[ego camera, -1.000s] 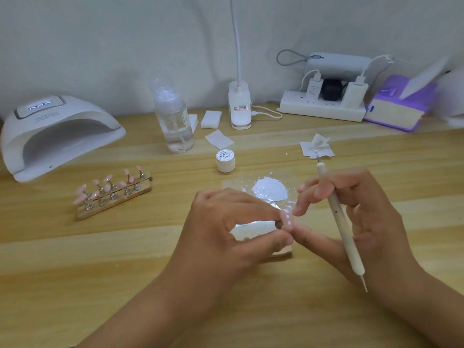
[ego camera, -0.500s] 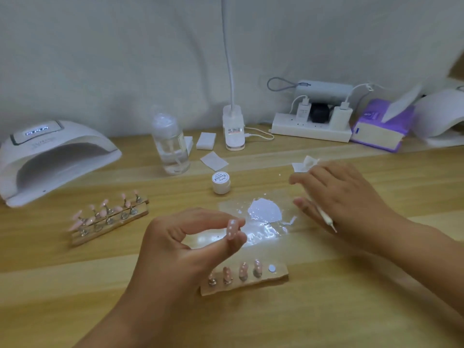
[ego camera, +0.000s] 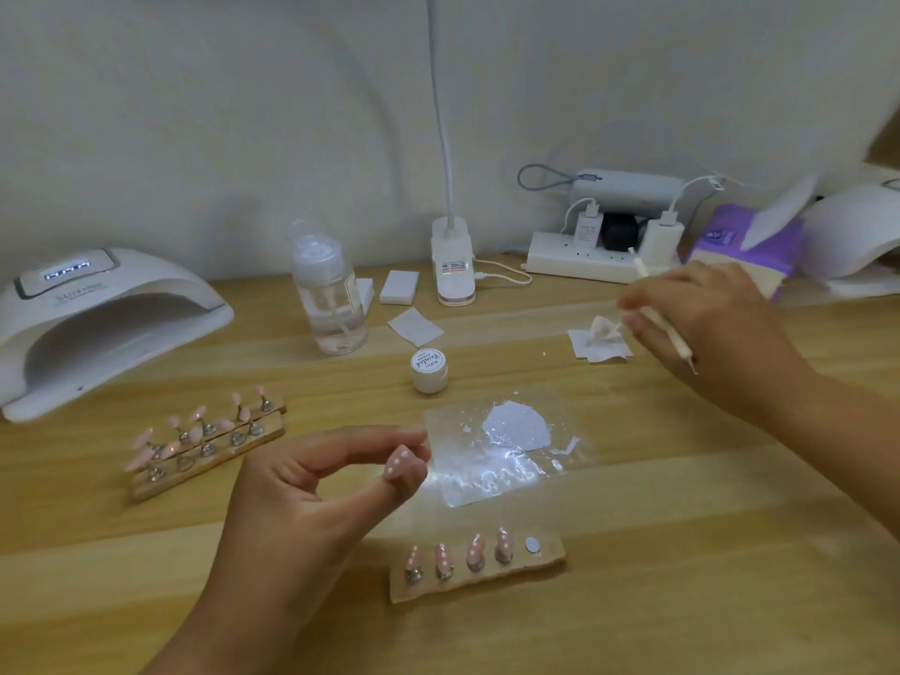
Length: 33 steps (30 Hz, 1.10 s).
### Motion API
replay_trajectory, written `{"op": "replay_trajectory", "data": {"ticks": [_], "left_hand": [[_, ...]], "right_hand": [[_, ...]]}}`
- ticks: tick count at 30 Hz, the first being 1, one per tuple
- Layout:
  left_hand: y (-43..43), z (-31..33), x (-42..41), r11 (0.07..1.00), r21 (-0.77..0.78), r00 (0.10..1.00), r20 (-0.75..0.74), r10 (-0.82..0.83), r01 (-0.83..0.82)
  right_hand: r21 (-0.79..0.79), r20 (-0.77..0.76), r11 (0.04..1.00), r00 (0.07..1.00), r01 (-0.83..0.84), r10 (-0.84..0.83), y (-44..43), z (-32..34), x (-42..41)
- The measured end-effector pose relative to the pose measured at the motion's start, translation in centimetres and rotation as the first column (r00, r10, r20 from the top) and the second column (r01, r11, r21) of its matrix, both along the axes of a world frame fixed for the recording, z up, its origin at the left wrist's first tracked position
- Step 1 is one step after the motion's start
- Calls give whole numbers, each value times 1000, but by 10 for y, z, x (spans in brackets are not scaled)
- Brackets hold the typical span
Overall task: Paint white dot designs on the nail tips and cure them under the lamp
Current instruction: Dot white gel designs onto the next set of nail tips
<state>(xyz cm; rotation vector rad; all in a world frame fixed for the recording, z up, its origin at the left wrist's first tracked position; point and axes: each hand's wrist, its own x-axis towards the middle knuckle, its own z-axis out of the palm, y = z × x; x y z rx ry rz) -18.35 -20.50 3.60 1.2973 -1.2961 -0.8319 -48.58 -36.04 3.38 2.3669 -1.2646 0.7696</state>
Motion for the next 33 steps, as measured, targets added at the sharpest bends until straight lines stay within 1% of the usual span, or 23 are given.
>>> {"op": "replay_trajectory", "data": {"ticks": [2, 3, 5, 6, 9, 15, 18, 21, 23, 25, 27, 30, 32, 33], "left_hand": [[0, 0, 0, 1000, -6, 1000, 2, 2, -2], [1, -1, 0, 1000, -10, 1000, 17, 0, 0], [1, -2, 1, 1000, -1, 1000, 20, 4, -4], [1, -3, 2, 1000, 8, 1000, 11, 7, -7], [1, -3, 3, 1000, 16, 1000, 5, -1, 1], [0, -1, -2, 1000, 21, 1000, 12, -22, 22], [1, -1, -4, 1000, 17, 999, 19, -27, 26], [0, 1, -6, 1000, 11, 999, 21, -24, 24], [-1, 4, -8, 1000, 6, 999, 18, -26, 26], [0, 7, -14, 999, -3, 999, 12, -40, 40], [3, 9, -20, 998, -22, 998, 19, -66, 66], [9, 8, -32, 997, -53, 998, -11, -64, 63], [16, 11, -37, 996, -67, 996, -51, -70, 67], [22, 10, -37, 995, -71, 997, -42, -72, 69]], "right_hand": [[156, -74, 987, 997, 23, -11, -11, -4, 6], [250, -124, 965, 991, 72, -41, -15, -7, 9], [336, -193, 930, 977, 149, -87, -21, -14, 14], [339, -200, 928, 976, 154, -88, -23, -17, 14], [293, -156, 947, 984, 130, -87, -23, -23, 14], [301, -90, 946, 991, 121, -98, -24, -29, 12], [229, 3, 972, 998, 54, -56, -21, -28, 15], [108, 189, 994, 982, -28, 7, -11, -17, 19], [101, 382, 982, 918, -157, 107, 5, -2, 25], [145, 544, 942, 820, -302, 179, 32, 10, 38], [175, 600, 905, 771, -388, 214, 62, 16, 52], [185, 635, 875, 734, -446, 240, 105, 16, 66], [182, 646, 889, 733, -421, 214, 135, 14, 74], [162, 627, 912, 753, -377, 200, 144, 13, 75]]}}
